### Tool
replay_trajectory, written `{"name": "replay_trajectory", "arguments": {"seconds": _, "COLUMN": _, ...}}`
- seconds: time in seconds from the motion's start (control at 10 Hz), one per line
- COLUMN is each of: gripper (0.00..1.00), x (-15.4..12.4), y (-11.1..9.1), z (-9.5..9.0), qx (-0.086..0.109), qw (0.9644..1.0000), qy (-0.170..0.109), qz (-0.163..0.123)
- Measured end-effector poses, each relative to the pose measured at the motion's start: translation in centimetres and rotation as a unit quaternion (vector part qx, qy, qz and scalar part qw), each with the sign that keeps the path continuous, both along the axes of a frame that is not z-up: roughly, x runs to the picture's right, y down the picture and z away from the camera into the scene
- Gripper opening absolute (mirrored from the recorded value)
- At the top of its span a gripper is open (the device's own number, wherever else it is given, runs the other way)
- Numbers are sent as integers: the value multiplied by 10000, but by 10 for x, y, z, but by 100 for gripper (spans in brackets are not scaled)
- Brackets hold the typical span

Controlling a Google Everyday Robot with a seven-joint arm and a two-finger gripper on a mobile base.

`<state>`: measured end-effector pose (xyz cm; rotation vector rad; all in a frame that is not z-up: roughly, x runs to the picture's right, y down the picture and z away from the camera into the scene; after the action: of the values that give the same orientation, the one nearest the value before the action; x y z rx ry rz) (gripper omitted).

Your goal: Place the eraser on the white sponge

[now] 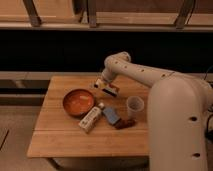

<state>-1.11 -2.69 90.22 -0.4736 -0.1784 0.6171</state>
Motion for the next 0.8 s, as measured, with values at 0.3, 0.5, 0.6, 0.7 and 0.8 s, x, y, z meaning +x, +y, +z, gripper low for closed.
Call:
{"name": "replay_trajectory", "arguments": {"seconds": 0.3, "gripper": 0, "x": 1, "y": 0, "z": 0, "qx": 0, "qw": 10000, "qy": 9, "qz": 5}}
{"name": "replay_trajectory", "arguments": {"seconds": 0.5, "gripper": 0, "x": 0, "y": 1, "z": 0, "qx": 6, "qw": 10000, "qy": 6, "qz": -20}}
{"name": "replay_trajectory", "arguments": {"seconds": 0.6, "gripper": 0, "x": -5, "y": 7, "z": -3, "qx": -7, "qw": 9999, "qy": -63, "qz": -92}}
{"name": "replay_trajectory", "arguments": {"seconds": 0.7, "gripper": 0, "x": -17, "y": 21, "z": -11, "qx": -39, "qw": 9995, "qy": -208, "qz": -216}}
{"name": "replay_trajectory", "arguments": {"seconds": 0.8, "gripper": 0, "x": -23, "y": 31, "z": -16, "qx": -67, "qw": 9992, "qy": -285, "qz": -264}}
